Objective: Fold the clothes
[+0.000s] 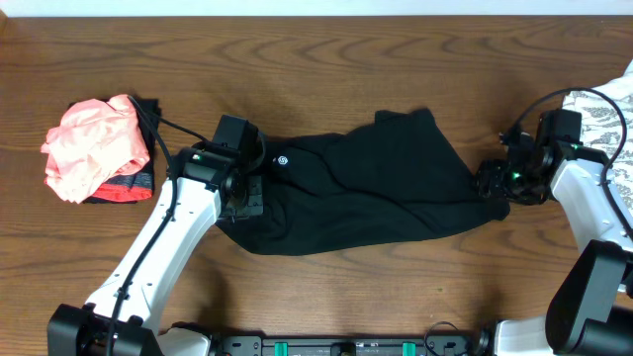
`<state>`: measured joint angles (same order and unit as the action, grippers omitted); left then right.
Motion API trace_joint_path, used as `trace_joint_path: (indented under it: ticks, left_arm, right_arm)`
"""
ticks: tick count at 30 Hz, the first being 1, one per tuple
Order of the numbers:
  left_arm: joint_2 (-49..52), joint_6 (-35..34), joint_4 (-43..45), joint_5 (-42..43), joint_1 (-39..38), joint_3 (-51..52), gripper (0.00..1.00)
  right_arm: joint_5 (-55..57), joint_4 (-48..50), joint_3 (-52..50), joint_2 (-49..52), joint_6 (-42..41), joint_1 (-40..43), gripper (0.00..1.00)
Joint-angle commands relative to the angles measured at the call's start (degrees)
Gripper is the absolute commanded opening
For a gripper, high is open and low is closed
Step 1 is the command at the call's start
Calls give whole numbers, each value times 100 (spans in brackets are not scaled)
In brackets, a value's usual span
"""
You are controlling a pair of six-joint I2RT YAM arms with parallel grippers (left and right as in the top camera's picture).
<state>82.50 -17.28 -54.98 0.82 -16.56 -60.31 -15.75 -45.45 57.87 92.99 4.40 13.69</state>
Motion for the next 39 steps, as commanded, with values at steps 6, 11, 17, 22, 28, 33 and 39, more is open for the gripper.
trace_joint_path:
  ticks: [6,11,17,22,28,33,39]
  left_arm:
    - [-20,-133,39,-151,13,-94,6]
    - [-20,-131,66,-149,13,-90,6]
    - [-20,-131,70,-149,13,-90,6]
    - [-20,-131,66,-149,13,-90,6]
    - [-20,-129,70,-149,13,-90,6]
    - [-20,-129,68,-149,13,-90,6]
    - [-35,-127,299,-151,13,-103,6]
  right_arm:
    - [671,-188,48,46,267,66,70]
    - [933,-101,48,192,190,66,71]
    - [929,11,48,800,136,63,68]
    - [730,240,48,1167,-13,66,63]
    - [739,474,48,1180,-101,66,24]
    - [732,719,52,1180,-273,63,1]
    - [719,678,164,1134,-321,66,1]
